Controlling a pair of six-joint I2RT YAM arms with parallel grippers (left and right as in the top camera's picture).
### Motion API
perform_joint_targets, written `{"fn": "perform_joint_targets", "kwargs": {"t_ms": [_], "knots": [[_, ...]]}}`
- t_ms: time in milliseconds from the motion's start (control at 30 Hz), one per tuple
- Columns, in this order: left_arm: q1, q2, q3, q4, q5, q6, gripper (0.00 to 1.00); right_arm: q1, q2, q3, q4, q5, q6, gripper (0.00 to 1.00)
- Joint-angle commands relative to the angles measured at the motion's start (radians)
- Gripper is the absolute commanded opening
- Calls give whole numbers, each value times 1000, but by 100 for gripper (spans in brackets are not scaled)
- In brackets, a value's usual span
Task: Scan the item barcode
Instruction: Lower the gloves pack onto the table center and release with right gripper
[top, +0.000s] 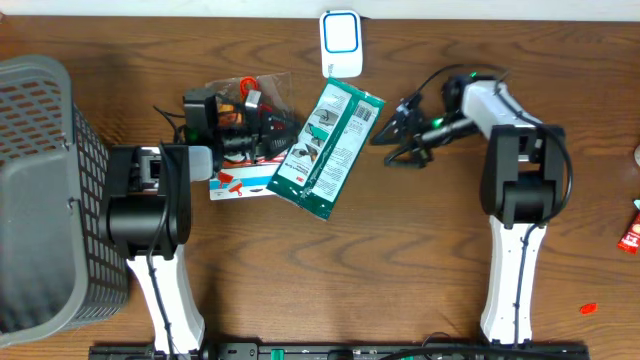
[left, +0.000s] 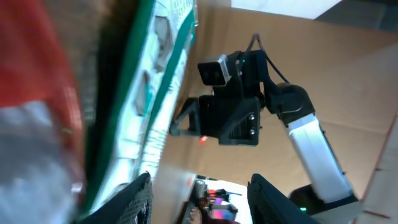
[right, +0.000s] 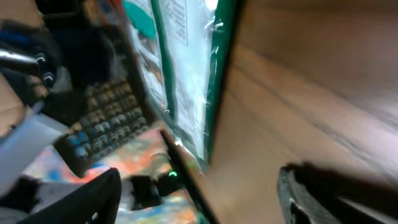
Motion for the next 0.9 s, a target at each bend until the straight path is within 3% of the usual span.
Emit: {"fn": "perform_joint_targets", "kwargs": {"t_ms": [0, 200, 667, 733, 867], "knots": [[13, -13, 8, -29, 16, 172, 50, 25, 1, -69, 56, -20, 87, 75], [13, -13, 6, -37, 12, 192, 50, 60, 1, -140, 181, 65, 209, 75], [11, -13, 6, -238, -6, 314, 50, 236, 1, -172, 434, 135, 447, 70], [11, -13, 6, -238, -6, 314, 50, 254, 1, -172, 470, 135, 473, 62], [10, -13, 6, -238, -6, 314, 50, 262, 1, -172, 502, 137, 488, 32]]}}
